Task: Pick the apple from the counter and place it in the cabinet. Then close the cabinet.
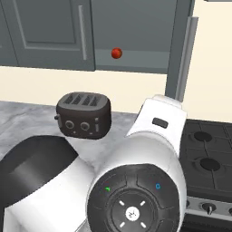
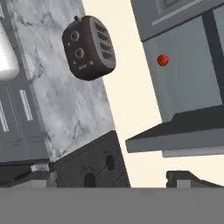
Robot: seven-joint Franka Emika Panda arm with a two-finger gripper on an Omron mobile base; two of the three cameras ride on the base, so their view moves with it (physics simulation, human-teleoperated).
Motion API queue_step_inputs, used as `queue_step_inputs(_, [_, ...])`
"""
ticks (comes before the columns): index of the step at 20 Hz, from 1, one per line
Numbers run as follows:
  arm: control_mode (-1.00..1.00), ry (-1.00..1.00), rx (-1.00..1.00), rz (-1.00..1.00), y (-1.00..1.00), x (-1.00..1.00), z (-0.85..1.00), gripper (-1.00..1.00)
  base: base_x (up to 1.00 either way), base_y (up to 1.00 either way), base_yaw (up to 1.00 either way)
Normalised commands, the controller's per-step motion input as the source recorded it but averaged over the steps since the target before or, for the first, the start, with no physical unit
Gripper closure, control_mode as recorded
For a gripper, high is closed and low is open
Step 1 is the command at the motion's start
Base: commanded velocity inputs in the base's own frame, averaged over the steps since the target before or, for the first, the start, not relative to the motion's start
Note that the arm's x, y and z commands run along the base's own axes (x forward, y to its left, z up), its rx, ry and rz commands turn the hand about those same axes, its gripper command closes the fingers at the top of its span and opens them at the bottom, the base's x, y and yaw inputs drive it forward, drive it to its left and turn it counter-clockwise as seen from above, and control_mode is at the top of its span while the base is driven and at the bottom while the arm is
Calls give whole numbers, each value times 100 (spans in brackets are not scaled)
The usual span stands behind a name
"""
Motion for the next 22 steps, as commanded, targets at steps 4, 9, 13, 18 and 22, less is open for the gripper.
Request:
queue_step_inputs(4, [-100, -16, 33, 0, -72, 59, -49, -100, 0, 0, 0])
queue_step_inputs(9, [-100, -9, 34, 0, -74, 65, -54, -100, 0, 0, 0])
queue_step_inputs(13, [-100, -3, 30, 0, -60, 80, -52, -100, 0, 0, 0])
queue_step_inputs(18, [-100, -4, 23, 1, -30, 97, -42, -100, 0, 0, 0])
queue_step_inputs(22, [-100, -10, 14, 8, -31, 69, -27, -100, 0, 0, 0])
